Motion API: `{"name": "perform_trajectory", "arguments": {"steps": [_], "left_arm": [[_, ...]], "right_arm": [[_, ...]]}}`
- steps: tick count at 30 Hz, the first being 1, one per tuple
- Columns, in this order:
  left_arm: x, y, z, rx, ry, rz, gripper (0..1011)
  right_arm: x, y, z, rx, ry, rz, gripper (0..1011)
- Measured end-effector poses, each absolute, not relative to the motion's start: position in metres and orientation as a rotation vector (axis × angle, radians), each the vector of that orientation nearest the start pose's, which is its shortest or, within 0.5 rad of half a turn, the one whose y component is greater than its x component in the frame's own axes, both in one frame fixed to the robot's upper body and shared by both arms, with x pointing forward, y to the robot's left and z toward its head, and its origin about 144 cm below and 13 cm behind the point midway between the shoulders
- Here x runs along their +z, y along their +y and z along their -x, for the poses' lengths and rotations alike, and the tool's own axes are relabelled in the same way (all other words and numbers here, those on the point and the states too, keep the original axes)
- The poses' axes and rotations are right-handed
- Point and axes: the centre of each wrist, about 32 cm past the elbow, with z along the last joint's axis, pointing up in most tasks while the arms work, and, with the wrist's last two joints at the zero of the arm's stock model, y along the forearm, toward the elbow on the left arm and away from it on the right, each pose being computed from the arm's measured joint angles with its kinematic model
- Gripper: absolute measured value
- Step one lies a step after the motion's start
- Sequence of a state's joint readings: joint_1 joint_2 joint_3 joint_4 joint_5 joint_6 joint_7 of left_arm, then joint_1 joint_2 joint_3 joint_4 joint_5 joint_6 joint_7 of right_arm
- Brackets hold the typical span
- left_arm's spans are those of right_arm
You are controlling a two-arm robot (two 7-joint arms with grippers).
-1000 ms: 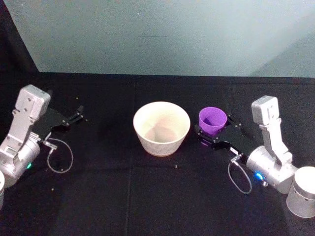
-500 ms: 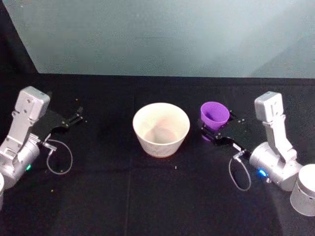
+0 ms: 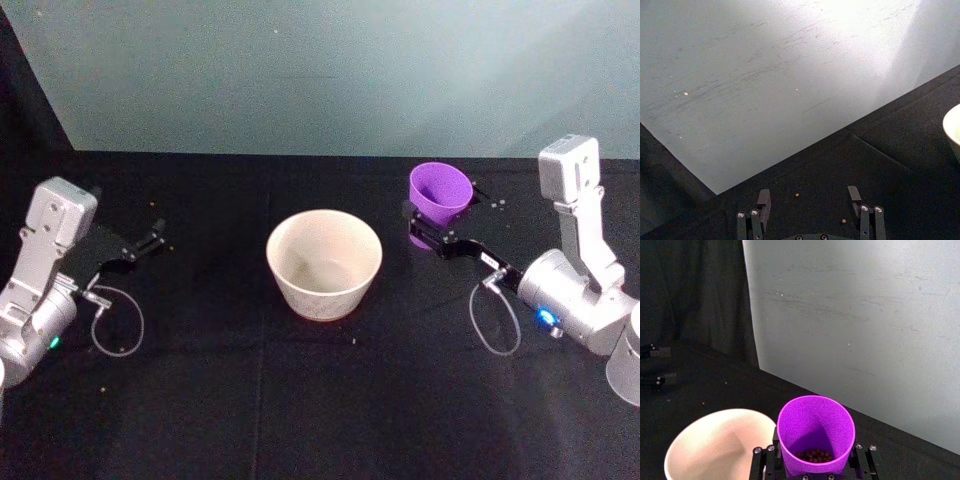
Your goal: Pick up the cup and pour the mung beans from the cup into the bowl.
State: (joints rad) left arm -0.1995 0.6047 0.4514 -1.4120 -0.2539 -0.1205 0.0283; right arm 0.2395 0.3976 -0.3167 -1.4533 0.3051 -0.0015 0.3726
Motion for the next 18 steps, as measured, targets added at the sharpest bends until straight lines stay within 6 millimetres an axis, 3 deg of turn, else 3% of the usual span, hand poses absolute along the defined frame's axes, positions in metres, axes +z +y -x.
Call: {"name": "perform_trajectory", "arguments": {"steps": [18], "left_arm": [[1.1398, 0.3097, -0.4886, 1.248, -0.285, -0.304, 1000]], "right_arm": [[1.1778, -0.2638, -0.5154, -0.949, -0.093, 0.105, 718]]}}
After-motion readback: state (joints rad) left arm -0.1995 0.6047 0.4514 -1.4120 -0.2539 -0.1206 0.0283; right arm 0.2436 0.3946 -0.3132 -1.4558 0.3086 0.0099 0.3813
